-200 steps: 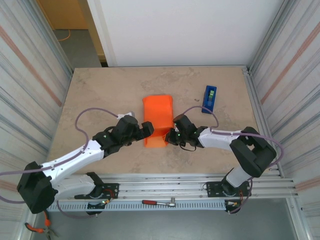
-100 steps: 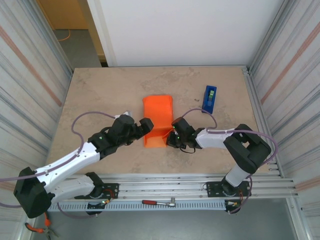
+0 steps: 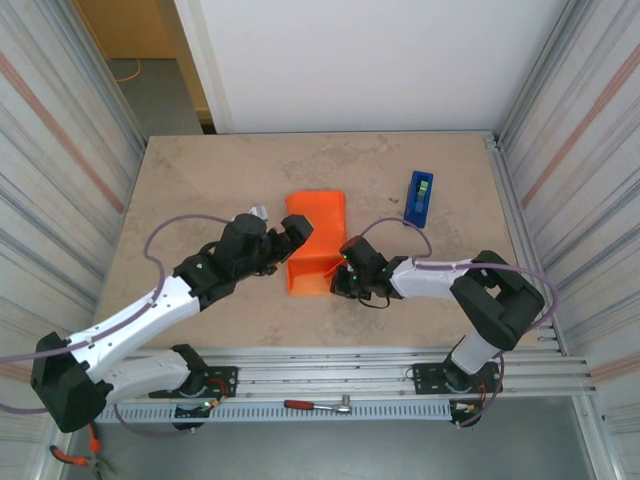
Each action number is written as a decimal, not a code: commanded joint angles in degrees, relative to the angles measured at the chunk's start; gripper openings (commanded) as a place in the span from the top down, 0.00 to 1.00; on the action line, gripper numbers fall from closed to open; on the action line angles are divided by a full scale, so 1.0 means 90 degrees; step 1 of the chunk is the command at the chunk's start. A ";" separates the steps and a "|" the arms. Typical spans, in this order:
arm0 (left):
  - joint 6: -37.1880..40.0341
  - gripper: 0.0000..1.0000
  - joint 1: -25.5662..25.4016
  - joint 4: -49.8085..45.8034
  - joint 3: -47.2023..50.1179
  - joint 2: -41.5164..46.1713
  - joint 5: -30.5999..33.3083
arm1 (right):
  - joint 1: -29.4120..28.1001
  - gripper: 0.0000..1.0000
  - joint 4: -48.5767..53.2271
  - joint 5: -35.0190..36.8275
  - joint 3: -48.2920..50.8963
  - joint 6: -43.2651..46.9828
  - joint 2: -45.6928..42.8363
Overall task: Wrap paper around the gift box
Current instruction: Fold the wrapping paper for the gift box.
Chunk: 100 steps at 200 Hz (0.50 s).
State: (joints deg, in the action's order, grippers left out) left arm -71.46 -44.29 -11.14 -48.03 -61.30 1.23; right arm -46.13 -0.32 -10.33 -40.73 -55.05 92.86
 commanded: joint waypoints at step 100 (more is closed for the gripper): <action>-0.0858 0.01 0.0047 0.0484 -0.1254 -0.0608 0.0027 | 0.0321 1.00 0.0398 0.0177 -0.0708 0.0345 -0.0051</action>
State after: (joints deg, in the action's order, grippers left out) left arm -77.28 -44.29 -8.91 -57.39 -66.37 1.04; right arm -44.62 3.09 -9.34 -45.28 -53.69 91.05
